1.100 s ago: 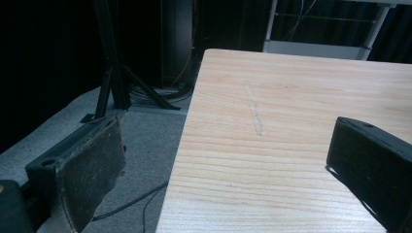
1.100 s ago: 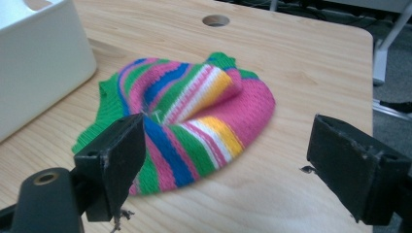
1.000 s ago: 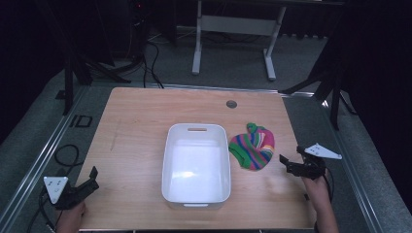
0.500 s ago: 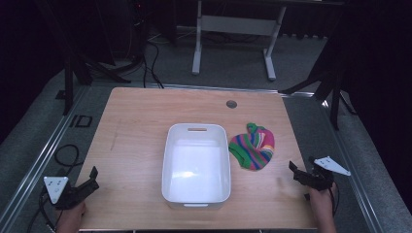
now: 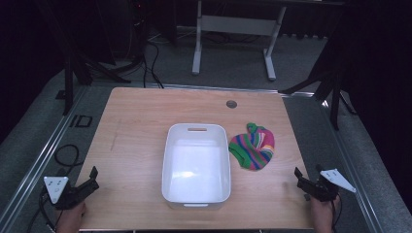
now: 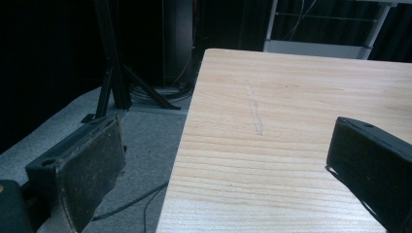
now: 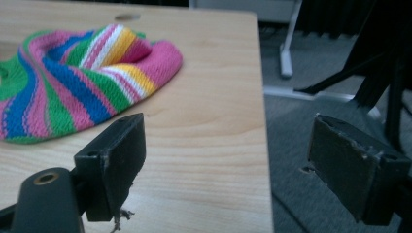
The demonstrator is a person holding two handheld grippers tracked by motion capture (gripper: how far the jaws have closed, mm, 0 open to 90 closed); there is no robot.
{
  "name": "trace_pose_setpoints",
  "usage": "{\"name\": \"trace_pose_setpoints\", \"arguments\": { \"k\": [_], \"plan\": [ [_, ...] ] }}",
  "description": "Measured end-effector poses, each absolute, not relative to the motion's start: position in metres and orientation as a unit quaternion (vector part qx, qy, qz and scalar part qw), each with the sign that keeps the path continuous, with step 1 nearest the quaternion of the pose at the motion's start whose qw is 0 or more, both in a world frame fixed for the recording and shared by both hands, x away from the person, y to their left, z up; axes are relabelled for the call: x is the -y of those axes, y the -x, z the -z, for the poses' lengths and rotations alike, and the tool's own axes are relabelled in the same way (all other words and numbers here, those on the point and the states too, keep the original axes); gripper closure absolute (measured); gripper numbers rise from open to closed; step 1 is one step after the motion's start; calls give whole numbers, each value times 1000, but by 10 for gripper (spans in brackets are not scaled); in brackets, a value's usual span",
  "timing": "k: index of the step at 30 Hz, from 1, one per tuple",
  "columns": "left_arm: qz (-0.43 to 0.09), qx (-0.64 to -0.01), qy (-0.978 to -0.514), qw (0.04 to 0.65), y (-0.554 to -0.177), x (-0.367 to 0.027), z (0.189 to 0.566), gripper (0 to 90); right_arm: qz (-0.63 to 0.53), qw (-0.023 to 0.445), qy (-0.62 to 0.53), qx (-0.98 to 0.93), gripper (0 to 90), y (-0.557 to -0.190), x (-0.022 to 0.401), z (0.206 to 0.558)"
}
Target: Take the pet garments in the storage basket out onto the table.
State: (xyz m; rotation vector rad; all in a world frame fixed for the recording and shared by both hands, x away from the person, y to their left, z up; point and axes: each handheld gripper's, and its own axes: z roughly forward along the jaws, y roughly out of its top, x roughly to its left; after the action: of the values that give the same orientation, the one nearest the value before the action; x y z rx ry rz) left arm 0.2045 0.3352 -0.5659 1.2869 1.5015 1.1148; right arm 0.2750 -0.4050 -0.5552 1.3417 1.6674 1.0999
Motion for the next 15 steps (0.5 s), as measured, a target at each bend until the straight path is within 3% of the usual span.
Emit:
{"name": "trace_pose_setpoints", "arguments": {
  "k": [15],
  "plan": [
    [-443,-603,-511,423,-204,-336,566,9,-452,367,-526,-620,142,-266,410,556]
  ]
}}
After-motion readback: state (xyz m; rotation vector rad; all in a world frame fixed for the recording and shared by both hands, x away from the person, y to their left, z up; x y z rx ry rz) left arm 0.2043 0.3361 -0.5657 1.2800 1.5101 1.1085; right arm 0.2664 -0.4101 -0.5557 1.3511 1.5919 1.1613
